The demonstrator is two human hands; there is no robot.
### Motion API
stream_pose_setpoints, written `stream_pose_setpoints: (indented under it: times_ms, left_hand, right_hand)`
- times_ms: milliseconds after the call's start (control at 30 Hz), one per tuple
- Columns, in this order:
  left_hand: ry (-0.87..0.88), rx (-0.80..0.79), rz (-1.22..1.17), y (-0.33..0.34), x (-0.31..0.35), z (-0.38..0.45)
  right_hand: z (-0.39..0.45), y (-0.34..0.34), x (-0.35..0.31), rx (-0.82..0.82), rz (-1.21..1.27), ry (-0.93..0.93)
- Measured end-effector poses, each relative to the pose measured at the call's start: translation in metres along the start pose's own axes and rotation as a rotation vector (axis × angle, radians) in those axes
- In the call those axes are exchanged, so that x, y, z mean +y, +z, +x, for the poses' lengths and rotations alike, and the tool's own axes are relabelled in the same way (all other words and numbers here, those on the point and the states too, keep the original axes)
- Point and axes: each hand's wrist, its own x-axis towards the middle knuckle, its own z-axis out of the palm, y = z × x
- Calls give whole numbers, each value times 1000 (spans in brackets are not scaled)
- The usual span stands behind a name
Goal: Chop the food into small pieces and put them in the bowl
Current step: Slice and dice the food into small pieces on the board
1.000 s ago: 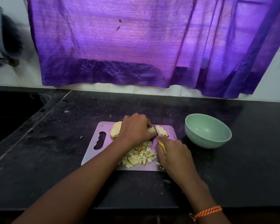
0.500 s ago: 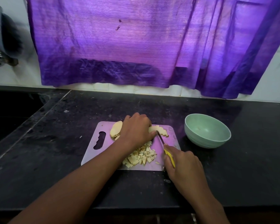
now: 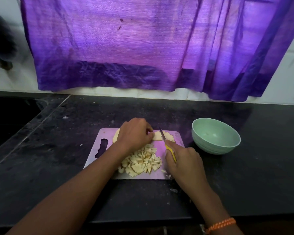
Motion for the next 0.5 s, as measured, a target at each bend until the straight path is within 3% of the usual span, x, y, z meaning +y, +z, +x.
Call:
stream_pose_setpoints:
  times_ms: [500]
  left_hand:
    - [2,-8,64,7,11,-2]
  right_hand:
    - [9,-2,-8,-98,3,-16]
